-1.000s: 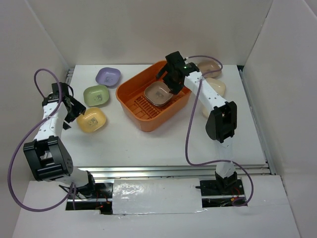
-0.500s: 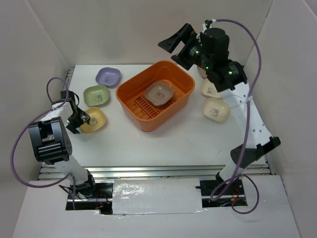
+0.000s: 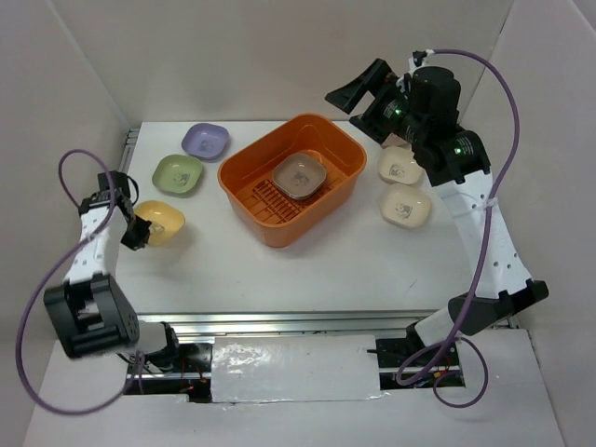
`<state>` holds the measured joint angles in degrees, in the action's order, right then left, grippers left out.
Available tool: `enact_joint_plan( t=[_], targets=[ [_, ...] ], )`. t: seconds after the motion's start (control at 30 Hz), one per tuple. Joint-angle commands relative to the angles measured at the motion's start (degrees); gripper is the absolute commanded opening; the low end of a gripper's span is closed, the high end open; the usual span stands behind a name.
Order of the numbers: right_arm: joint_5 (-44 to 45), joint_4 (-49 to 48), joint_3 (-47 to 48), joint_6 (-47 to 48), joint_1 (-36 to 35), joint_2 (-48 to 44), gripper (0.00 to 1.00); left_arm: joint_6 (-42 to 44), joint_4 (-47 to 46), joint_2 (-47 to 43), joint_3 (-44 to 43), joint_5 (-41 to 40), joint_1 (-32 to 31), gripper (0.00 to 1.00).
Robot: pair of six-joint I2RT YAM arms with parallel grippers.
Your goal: Place the plates into the plastic bin on the countertop
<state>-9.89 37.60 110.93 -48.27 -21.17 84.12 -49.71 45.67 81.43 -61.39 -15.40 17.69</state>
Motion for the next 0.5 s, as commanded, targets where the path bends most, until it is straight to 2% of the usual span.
enact_joint_plan(
  t=[0.0,0.03,0.1,0.17,0.23,0.37,0.47],
  targets=[
    [-1.18,0.54,1.21,0.72,2.79,-3.61,1.00,-1.01,8.21,-13.90,-1.01,0.00,-0.38,0.00],
    [-1.27,0.54,1.30,0.72,3.23,-3.96,1.00,-0.56,7.42,-18.54,-2.41,2.28,-0.38,0.00],
    [-0.92,0.80,1.48,0.81,5.33,-3.96,1.00,-1.43,5.40,-21.21,-4.96,8.94,-1.34,0.00],
    [-0.48,1.50,1.04,0.72,7.36,-3.35,1.00,-2.49,3.47,-19.13,-11.60,12.83,-2.66,0.00],
    [-0.13,2.03,-1.15,0.37,11.05,-2.56,1.00,-5.91,0.93,-14.03,-16.37,14.08,-7.65,0.00],
    [3.03,2.48,-8.44,-0.77,17.20,-2.29,1.00,-11.19,-2.51,-3.49,-31.75,11.80,-19.16,0.00],
    [3.74,-0.16,-18.43,-1.47,22.82,-3.96,1.00,-16.62,-3.56,6.70,-41.43,9.51,-29.35,0.00]
  ],
)
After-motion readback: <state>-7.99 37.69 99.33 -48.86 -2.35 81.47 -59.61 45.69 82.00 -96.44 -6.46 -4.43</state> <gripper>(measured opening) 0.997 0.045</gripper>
